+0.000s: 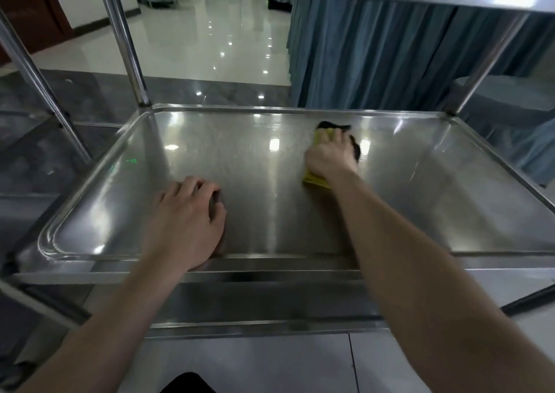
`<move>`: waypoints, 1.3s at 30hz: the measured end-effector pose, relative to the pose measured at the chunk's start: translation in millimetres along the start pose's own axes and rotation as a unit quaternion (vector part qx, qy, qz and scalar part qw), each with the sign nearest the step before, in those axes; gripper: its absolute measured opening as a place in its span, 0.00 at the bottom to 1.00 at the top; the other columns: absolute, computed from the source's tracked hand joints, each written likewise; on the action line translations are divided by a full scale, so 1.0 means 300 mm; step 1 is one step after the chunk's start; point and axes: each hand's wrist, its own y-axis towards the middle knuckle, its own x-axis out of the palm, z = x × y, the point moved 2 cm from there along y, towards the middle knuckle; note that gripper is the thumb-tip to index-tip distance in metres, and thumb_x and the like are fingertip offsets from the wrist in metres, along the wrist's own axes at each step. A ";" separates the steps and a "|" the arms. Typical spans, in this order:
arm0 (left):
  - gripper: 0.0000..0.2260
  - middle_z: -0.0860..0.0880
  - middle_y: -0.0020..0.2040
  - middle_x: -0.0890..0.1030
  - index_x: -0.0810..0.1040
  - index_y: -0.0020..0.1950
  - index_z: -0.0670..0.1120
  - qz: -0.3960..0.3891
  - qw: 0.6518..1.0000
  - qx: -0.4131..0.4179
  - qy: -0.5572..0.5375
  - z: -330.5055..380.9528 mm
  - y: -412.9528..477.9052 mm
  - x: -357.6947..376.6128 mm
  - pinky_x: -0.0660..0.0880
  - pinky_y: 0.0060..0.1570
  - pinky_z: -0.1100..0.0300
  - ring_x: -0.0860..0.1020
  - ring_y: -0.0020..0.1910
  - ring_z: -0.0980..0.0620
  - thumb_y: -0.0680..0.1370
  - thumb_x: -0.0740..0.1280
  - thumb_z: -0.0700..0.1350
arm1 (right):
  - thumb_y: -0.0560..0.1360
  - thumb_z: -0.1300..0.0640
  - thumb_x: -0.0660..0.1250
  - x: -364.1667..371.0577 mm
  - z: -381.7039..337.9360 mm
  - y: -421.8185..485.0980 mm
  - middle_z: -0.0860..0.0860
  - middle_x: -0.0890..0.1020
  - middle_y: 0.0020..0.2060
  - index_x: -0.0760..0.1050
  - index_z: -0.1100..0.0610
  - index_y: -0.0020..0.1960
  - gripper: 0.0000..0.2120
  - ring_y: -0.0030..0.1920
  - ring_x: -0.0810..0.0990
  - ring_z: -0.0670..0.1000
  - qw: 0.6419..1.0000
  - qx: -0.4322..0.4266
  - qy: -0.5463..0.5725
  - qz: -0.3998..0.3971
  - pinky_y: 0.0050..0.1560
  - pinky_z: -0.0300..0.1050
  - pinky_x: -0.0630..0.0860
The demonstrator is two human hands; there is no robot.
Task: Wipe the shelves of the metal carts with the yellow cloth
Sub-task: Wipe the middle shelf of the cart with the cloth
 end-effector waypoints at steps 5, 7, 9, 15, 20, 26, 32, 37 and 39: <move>0.20 0.48 0.61 0.79 0.78 0.63 0.51 0.014 1.000 0.003 -0.007 -0.001 -0.003 -0.012 0.75 0.56 0.45 0.78 0.55 0.41 0.81 0.53 0.57 | 0.83 0.43 0.50 0.118 -0.399 -0.091 0.52 0.47 0.87 0.49 0.46 0.87 0.34 0.86 0.44 0.55 0.972 -0.215 0.045 -0.078 0.85 0.58 0.46; 0.20 0.48 0.61 0.80 0.79 0.63 0.51 0.012 1.000 -0.003 -0.014 0.000 -0.001 -0.012 0.75 0.57 0.45 0.78 0.56 0.40 0.81 0.54 0.57 | 0.83 0.40 0.46 0.100 -0.320 -0.111 0.50 0.48 0.87 0.49 0.45 0.87 0.34 0.87 0.45 0.54 0.969 -0.234 0.025 -0.079 0.85 0.56 0.46; 0.20 0.48 0.62 0.80 0.79 0.63 0.52 0.004 1.000 -0.016 -0.026 0.001 0.002 -0.015 0.74 0.60 0.45 0.78 0.59 0.40 0.80 0.54 0.58 | 0.85 0.40 0.46 0.060 -0.135 -0.110 0.50 0.49 0.87 0.49 0.46 0.88 0.32 0.87 0.46 0.53 0.975 -0.213 0.004 -0.060 0.85 0.54 0.45; 0.17 0.48 0.66 0.78 0.78 0.66 0.53 -0.017 0.998 -0.032 -0.051 0.005 0.010 -0.007 0.72 0.66 0.44 0.77 0.65 0.40 0.83 0.57 0.56 | 0.87 0.42 0.49 -0.098 0.504 -0.209 0.51 0.47 0.87 0.48 0.46 0.88 0.31 0.86 0.46 0.54 0.999 0.035 0.011 -0.017 0.85 0.58 0.45; 0.18 0.45 0.65 0.78 0.79 0.66 0.50 -0.022 0.998 -0.039 -0.052 0.009 0.010 -0.006 0.72 0.65 0.43 0.77 0.64 0.37 0.82 0.57 0.55 | 0.86 0.45 0.53 -0.014 0.182 -0.347 0.60 0.49 0.86 0.50 0.53 0.87 0.32 0.85 0.49 0.62 0.999 -0.009 -0.031 -0.026 0.84 0.60 0.47; 0.28 0.44 0.63 0.80 0.80 0.66 0.49 -0.017 0.996 -0.028 -0.077 -0.006 0.006 0.006 0.73 0.65 0.42 0.78 0.62 0.35 0.77 0.49 0.57 | 0.88 0.43 0.48 0.045 -0.126 -0.525 0.51 0.43 0.87 0.46 0.44 0.88 0.29 0.86 0.42 0.55 0.975 -0.199 0.041 -0.091 0.85 0.58 0.41; 0.26 0.43 0.64 0.79 0.80 0.65 0.48 -0.014 0.996 -0.027 -0.087 -0.007 0.011 0.016 0.73 0.66 0.41 0.77 0.63 0.35 0.77 0.50 0.56 | 0.87 0.42 0.50 -0.030 0.299 -0.473 0.48 0.46 0.87 0.47 0.41 0.87 0.30 0.86 0.45 0.52 0.995 -0.061 0.060 -0.055 0.85 0.56 0.43; 0.24 0.43 0.63 0.79 0.80 0.66 0.48 -0.023 0.998 -0.027 -0.044 0.014 0.000 -0.010 0.73 0.65 0.43 0.78 0.61 0.36 0.78 0.52 0.55 | 0.87 0.46 0.50 -0.014 0.220 -0.497 0.56 0.42 0.87 0.44 0.48 0.88 0.32 0.86 0.41 0.60 0.998 -0.015 0.044 -0.036 0.85 0.59 0.40; 0.25 0.43 0.63 0.80 0.80 0.66 0.48 -0.022 0.999 -0.021 -0.041 0.012 0.002 -0.010 0.73 0.65 0.43 0.78 0.61 0.36 0.78 0.52 0.55 | 0.86 0.46 0.50 0.018 0.065 -0.520 0.59 0.40 0.86 0.42 0.51 0.88 0.34 0.85 0.39 0.63 0.997 -0.048 0.038 -0.054 0.84 0.62 0.38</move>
